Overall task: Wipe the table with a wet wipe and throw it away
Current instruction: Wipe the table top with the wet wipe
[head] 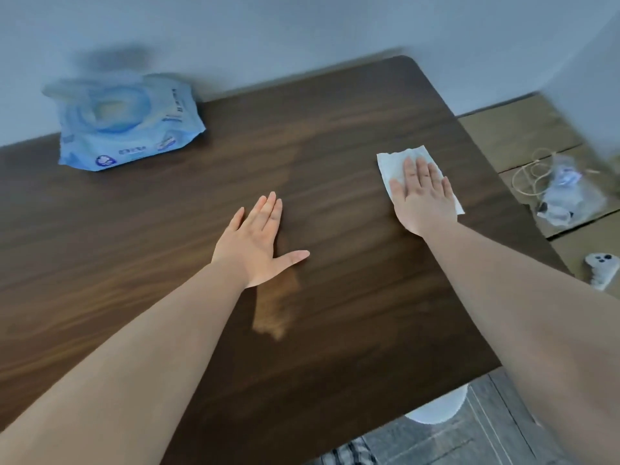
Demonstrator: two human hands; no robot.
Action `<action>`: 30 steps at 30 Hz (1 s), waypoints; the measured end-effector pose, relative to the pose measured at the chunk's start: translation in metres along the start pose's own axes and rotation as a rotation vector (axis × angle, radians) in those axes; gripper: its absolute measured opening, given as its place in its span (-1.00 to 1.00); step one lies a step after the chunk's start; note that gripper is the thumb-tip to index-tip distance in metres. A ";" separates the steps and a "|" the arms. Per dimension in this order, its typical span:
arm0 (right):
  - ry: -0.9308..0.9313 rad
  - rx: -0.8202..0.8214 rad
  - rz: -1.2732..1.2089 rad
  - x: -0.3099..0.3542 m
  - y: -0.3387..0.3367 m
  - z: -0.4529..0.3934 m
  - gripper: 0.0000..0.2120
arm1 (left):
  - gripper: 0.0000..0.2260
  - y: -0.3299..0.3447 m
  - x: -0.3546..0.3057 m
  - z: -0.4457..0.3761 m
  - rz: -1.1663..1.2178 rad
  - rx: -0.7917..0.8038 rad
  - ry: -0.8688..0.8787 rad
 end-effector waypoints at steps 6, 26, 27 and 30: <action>0.076 0.020 0.003 -0.063 0.002 -0.019 -0.44 | -0.04 0.012 -0.032 -0.031 -0.018 -0.021 -0.001; -0.268 0.027 0.106 0.084 0.001 0.031 -0.45 | -0.21 0.002 0.055 0.067 0.150 -0.185 -0.180; -0.320 0.018 0.112 0.107 0.001 0.039 -0.46 | -0.21 0.000 0.071 0.080 0.158 -0.204 -0.215; -0.450 -0.005 0.125 0.179 -0.003 0.063 -0.46 | -0.19 0.000 0.121 0.127 0.179 -0.237 -0.344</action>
Point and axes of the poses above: each hand's wrist, its own z-axis away from the middle knuckle, its own y-axis out of the palm, x = y × z, the point moved 2 cm from there along -z, towards the middle knuckle, and after that the axes turned 15 degrees about z, right-handed, at the moved point
